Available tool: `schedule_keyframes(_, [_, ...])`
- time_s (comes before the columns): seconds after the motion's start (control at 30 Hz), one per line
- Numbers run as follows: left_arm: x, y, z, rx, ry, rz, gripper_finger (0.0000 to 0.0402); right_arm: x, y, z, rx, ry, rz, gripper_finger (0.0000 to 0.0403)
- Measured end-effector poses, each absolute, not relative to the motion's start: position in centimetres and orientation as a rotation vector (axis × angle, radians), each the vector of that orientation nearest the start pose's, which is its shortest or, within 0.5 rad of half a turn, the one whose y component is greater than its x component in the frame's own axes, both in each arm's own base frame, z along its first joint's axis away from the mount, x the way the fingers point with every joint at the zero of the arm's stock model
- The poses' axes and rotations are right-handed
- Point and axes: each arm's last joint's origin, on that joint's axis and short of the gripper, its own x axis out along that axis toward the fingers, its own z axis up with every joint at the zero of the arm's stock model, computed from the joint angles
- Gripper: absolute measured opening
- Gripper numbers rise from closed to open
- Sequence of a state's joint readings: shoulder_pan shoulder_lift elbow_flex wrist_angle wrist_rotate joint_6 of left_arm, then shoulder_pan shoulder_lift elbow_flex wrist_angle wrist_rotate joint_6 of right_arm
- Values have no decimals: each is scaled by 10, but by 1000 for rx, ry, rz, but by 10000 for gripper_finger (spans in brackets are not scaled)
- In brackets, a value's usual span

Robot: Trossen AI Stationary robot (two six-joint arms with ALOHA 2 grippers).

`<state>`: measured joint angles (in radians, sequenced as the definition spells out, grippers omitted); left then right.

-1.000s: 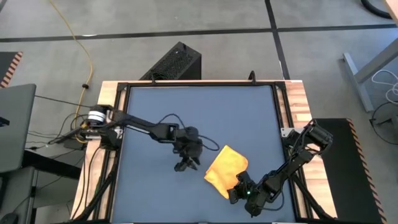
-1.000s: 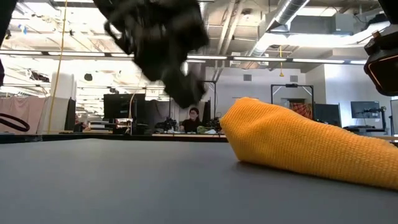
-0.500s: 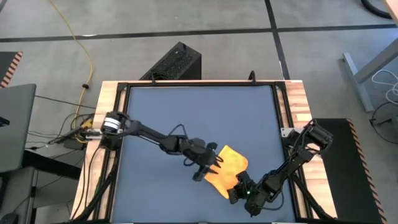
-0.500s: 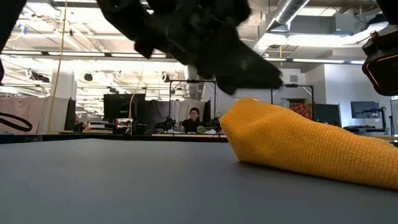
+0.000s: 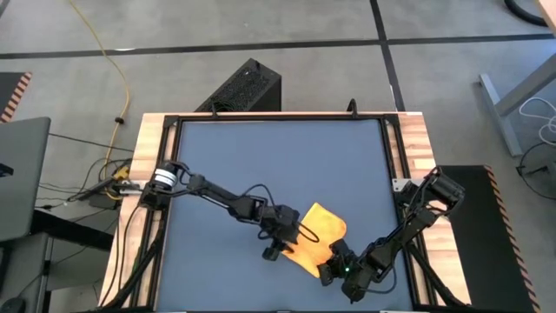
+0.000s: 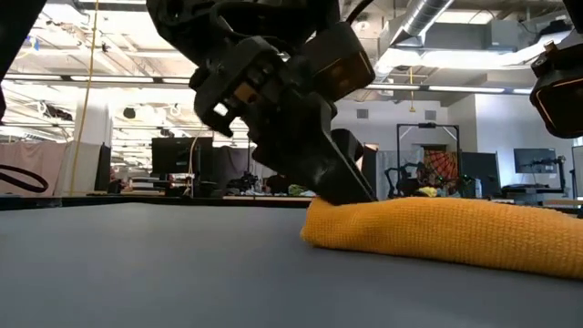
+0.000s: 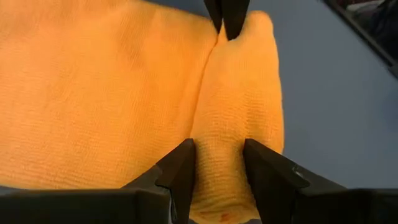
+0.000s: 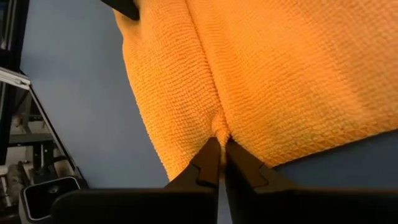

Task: Roll towel
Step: Roll the orange microfiber towel

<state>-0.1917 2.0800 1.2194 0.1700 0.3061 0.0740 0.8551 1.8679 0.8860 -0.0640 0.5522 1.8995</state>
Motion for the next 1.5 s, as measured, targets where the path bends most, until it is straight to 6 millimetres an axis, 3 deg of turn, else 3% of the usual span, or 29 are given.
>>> schedule_keyframes(0.37, [414,-97,123,78,716,-479,128,237,231,111,1146,716,-512,117])
schedule_keyframes(0.6, [413,-97,122,91,728,-484,128,229,222,136,1093,718,-505,159])
schedule_keyframes(0.87, [414,-97,123,97,724,-465,128,220,213,165,1039,718,-467,159])
schedule_keyframes(1.07, [415,-97,124,96,706,-455,128,225,217,179,747,687,-246,157])
schedule_keyframes(1.23, [415,-97,124,126,699,-473,128,236,230,166,410,668,-56,157])
schedule_keyframes(1.5, [415,-96,124,147,689,-506,128,252,252,161,35,804,-26,157])
